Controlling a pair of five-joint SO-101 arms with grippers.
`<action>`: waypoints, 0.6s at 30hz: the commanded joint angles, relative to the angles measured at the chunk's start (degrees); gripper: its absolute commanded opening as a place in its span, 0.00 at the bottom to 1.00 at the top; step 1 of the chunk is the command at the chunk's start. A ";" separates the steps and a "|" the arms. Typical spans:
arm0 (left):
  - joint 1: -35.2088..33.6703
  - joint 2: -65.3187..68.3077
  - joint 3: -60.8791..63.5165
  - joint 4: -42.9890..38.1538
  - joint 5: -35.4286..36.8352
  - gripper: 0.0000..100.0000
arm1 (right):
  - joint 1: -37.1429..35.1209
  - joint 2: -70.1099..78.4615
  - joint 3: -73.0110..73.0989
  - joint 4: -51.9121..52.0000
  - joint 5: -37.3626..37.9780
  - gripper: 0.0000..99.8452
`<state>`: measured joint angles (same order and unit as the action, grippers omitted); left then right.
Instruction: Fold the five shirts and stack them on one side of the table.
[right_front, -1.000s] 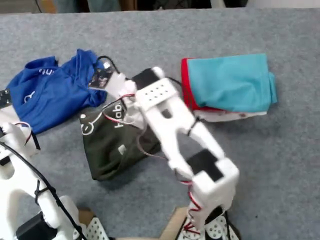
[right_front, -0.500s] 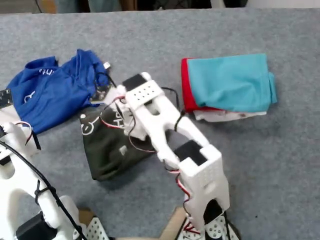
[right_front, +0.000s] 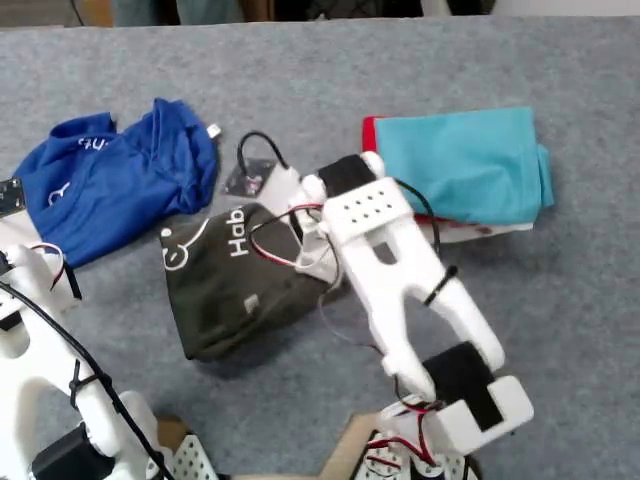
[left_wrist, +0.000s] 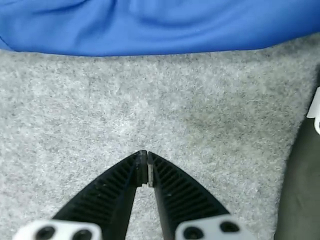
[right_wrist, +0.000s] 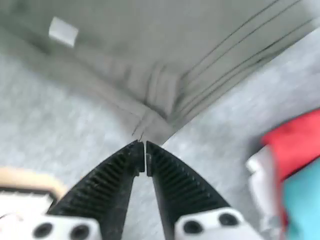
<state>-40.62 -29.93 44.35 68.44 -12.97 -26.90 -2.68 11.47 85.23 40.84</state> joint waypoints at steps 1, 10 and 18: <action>1.27 -1.23 -2.24 -0.26 0.09 0.03 | -3.69 0.57 -3.47 -8.44 -3.34 0.01; 1.10 -1.23 -2.24 -0.26 -0.09 0.03 | -3.16 20.44 -9.01 -10.46 -6.07 0.01; 1.36 -1.23 -2.24 -0.70 -0.35 0.03 | -0.44 10.33 -3.65 -1.93 -5.80 0.01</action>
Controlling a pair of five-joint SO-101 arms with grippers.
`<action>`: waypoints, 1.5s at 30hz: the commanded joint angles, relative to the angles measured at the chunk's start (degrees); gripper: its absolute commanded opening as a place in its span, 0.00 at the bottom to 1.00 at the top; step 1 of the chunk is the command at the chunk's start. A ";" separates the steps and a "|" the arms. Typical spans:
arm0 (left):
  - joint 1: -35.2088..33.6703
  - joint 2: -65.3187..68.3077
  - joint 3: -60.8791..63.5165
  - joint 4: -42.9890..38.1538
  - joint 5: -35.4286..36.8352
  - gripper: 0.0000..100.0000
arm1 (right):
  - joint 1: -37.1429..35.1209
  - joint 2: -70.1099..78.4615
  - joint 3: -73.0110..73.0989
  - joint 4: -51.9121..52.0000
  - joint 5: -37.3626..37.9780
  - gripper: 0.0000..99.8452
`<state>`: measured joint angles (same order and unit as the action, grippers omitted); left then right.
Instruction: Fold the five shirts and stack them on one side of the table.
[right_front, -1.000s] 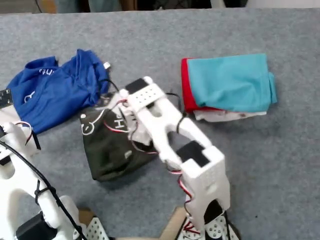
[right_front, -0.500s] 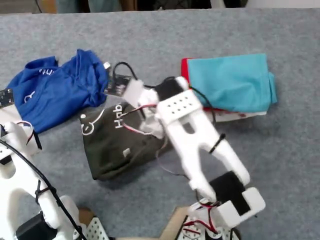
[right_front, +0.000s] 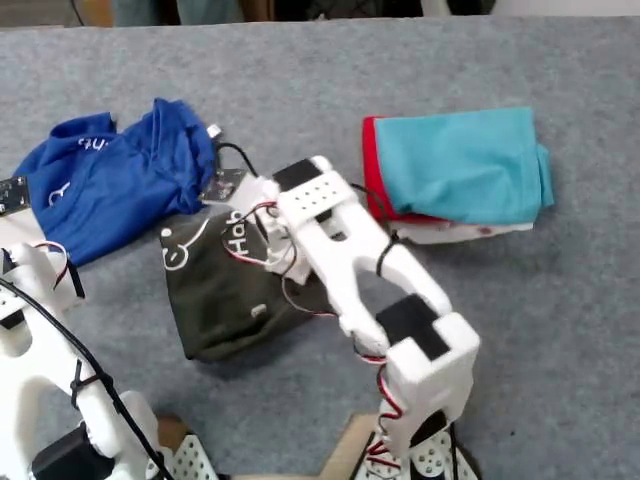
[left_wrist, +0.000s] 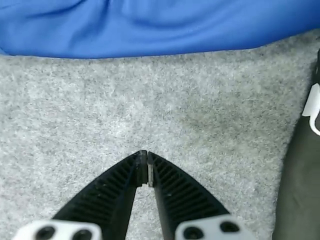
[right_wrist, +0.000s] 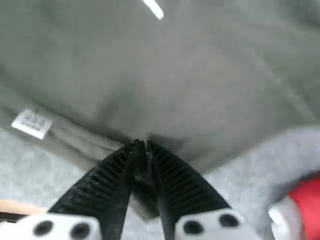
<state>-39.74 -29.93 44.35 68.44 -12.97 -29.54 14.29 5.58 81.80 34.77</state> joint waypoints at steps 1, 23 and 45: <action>0.57 -1.14 -2.24 -0.79 -0.44 0.03 | 3.25 -8.13 4.70 1.58 1.32 0.01; 35.21 -0.70 -17.10 6.95 6.77 0.03 | 14.33 -33.63 12.97 -4.04 3.52 0.01; 39.78 31.30 -20.97 -5.36 17.23 0.03 | 13.63 -39.60 36.18 -10.55 -0.26 0.01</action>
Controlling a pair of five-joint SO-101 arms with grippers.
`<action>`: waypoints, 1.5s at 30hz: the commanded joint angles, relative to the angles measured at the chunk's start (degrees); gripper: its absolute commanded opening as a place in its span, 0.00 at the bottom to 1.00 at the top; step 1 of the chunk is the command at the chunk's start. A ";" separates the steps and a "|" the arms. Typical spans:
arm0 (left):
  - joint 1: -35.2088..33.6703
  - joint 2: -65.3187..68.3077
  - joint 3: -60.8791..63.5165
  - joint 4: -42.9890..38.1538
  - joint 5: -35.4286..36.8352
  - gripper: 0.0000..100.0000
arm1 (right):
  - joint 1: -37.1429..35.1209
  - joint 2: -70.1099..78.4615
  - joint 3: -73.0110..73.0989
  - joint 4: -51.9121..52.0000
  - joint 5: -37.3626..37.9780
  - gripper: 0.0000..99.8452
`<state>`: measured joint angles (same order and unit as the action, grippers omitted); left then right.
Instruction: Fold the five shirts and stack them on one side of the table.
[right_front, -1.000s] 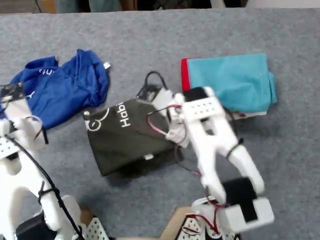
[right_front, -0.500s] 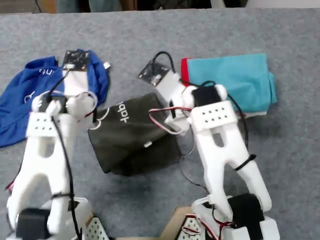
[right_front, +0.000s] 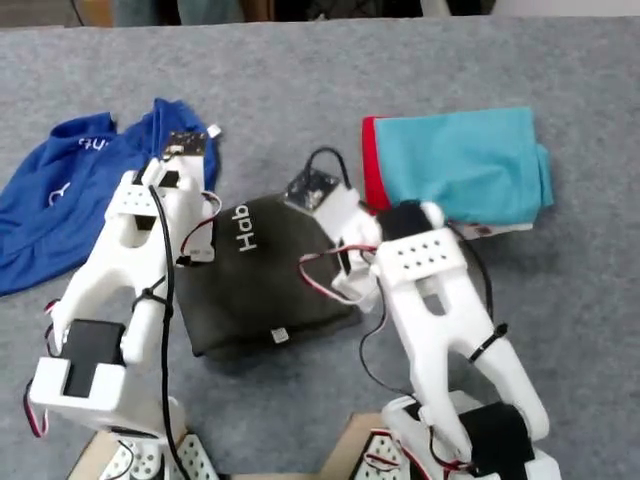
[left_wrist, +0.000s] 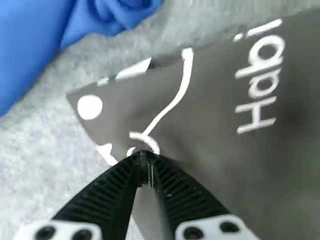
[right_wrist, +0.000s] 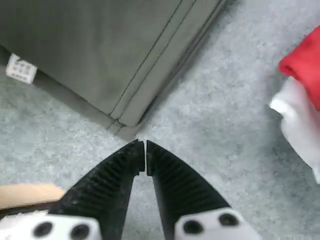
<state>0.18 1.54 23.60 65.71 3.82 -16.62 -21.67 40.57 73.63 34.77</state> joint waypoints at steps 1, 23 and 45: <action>-0.13 -0.53 0.48 -3.08 0.26 0.03 | 0.88 -4.26 1.01 -2.64 -0.26 0.01; -13.76 -2.11 -3.91 1.67 0.44 0.18 | -15.03 -4.53 8.22 -13.54 -57.05 0.33; -13.23 -2.11 -3.91 1.58 0.18 0.18 | -14.51 28.53 -1.36 -24.88 -73.23 0.32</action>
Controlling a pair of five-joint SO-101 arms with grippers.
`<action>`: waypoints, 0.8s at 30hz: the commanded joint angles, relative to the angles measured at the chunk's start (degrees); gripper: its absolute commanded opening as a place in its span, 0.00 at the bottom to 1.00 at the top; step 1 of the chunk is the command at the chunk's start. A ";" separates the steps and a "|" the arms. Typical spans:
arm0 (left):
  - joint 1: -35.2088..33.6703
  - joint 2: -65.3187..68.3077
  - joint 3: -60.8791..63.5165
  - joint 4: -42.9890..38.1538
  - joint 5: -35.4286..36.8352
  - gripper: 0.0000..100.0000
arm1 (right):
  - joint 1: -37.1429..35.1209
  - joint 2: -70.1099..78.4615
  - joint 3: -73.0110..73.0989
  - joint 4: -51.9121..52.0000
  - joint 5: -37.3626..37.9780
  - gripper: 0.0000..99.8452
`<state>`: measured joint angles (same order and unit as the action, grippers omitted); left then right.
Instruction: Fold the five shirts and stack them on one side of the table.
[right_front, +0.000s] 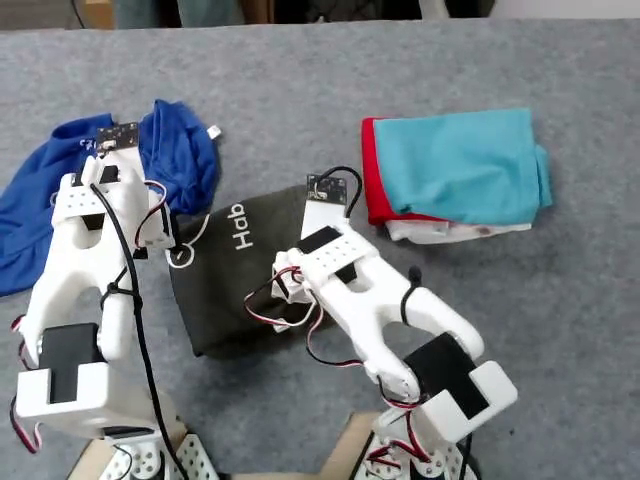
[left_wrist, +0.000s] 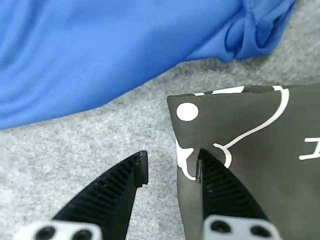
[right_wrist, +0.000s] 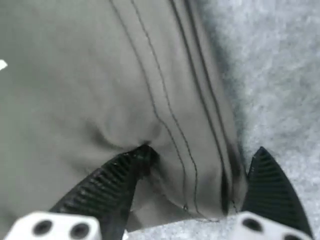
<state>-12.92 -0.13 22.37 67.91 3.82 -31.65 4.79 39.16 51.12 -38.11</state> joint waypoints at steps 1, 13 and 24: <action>-0.13 -0.44 -2.68 -0.62 0.18 0.18 | 0.53 1.89 0.31 -2.37 -0.35 0.30; -0.22 -1.05 -2.68 -0.35 0.18 0.18 | 0.62 1.54 -0.22 -2.29 5.71 0.01; -5.05 -0.62 -7.08 1.85 -2.02 0.18 | 5.01 -12.00 -10.95 19.78 11.87 0.01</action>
<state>-17.23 -0.13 17.89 69.32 3.65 -29.98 -2.07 32.40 66.95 -29.05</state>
